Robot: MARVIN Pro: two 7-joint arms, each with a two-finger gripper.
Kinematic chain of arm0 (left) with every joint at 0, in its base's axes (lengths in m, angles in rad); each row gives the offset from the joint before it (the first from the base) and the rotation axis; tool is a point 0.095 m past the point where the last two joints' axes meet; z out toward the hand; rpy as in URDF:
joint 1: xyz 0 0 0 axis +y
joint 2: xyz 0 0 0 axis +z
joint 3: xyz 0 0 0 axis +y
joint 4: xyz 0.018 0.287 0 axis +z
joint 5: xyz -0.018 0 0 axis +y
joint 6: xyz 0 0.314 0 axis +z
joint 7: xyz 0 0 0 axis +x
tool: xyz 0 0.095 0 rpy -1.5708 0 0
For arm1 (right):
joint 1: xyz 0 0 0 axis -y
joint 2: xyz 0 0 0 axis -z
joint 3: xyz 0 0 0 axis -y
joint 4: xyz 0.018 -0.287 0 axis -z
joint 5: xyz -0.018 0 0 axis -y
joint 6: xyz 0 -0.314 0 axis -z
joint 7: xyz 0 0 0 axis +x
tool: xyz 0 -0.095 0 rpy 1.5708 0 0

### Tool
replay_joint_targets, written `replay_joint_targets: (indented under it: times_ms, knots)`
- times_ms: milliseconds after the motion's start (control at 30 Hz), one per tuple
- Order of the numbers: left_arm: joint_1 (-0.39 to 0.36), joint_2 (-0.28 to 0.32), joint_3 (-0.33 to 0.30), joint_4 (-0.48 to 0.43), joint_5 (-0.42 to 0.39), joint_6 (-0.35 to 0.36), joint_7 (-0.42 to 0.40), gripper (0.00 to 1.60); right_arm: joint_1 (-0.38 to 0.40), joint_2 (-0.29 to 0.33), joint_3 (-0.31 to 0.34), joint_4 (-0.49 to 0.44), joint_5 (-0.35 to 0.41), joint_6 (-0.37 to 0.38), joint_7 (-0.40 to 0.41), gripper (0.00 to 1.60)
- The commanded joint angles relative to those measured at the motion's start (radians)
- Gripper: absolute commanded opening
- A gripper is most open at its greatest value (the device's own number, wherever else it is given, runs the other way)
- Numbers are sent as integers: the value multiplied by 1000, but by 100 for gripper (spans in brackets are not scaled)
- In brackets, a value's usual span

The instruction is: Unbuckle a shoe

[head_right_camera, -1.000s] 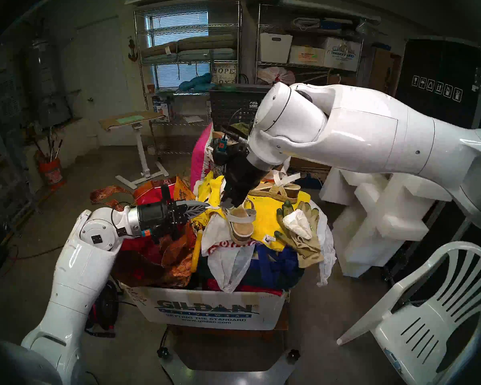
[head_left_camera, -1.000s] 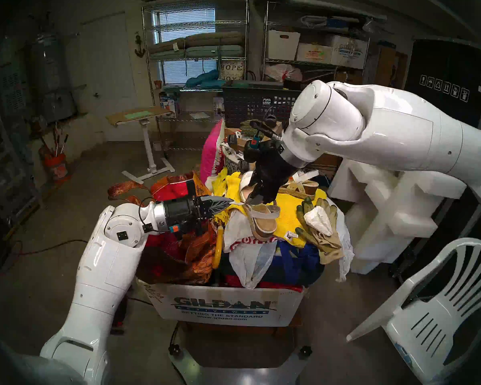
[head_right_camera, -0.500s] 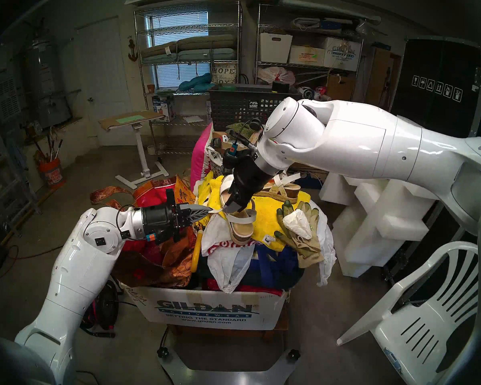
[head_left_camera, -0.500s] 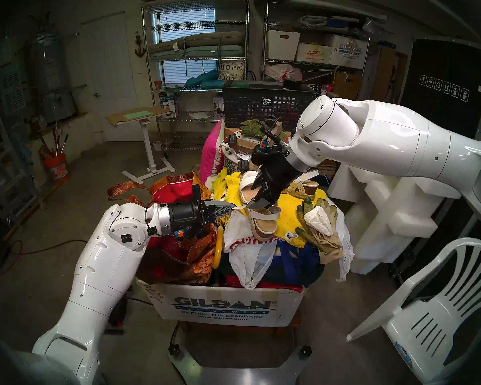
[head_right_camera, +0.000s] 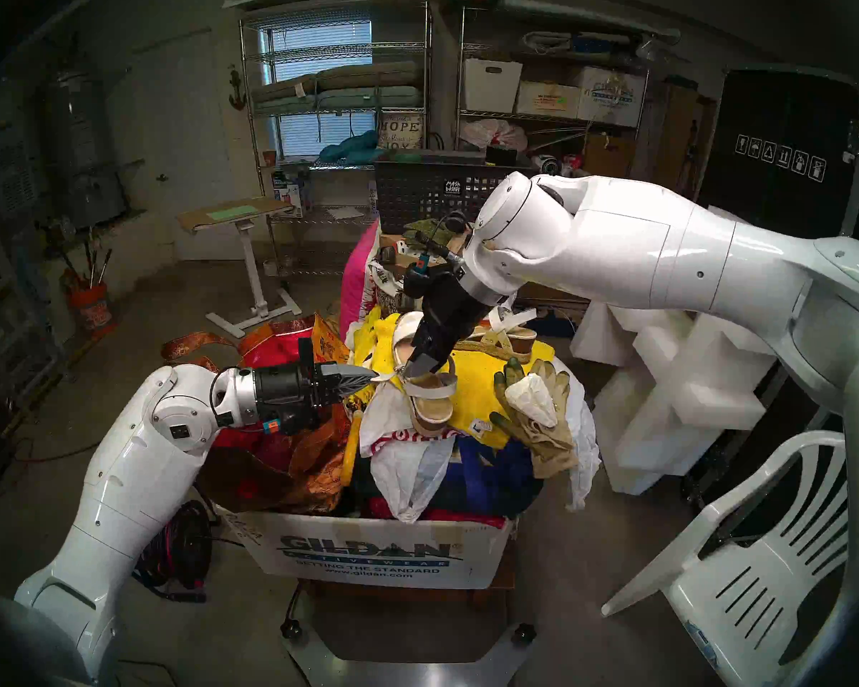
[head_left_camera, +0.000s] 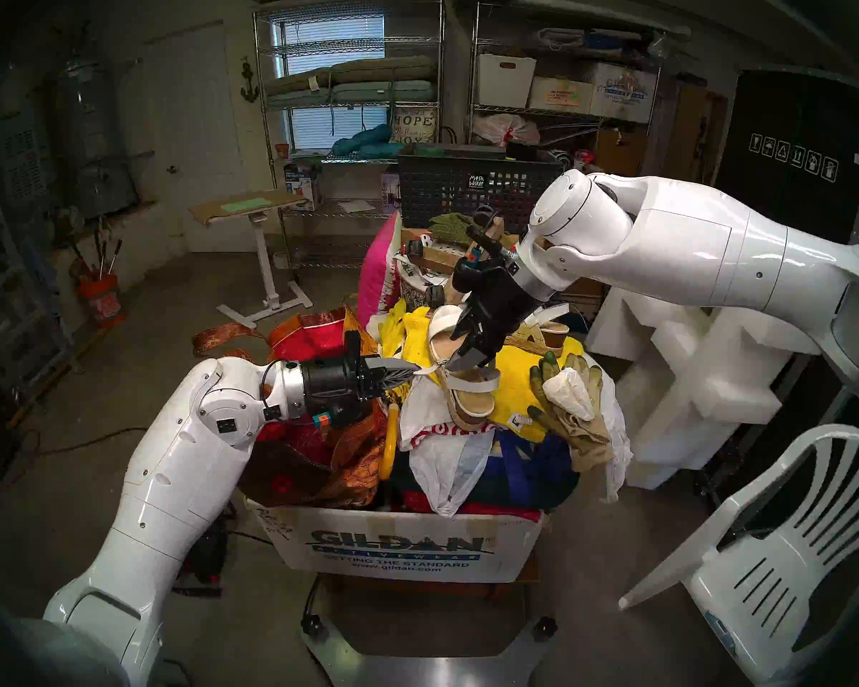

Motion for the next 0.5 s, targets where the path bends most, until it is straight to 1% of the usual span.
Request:
replay_joint_targets:
  times_ms: [0,300,367,400,467]
  knots:
    - [-17,32,2,-22,40,1,109,0,19,-60,-1,83,-4,-26,80,136]
    - [-22,62,28,-32,118,1,237,0,-3,-136,-16,174,-29,-64,155,132]
    - [-22,62,43,-14,149,1,271,0,-7,-147,-19,190,-33,-72,174,130]
    - [-24,61,49,-6,162,1,279,0,-8,-152,-22,198,-36,-77,184,123]
    - [-27,64,62,9,194,1,315,0,-10,-159,-25,211,-39,-83,203,120]
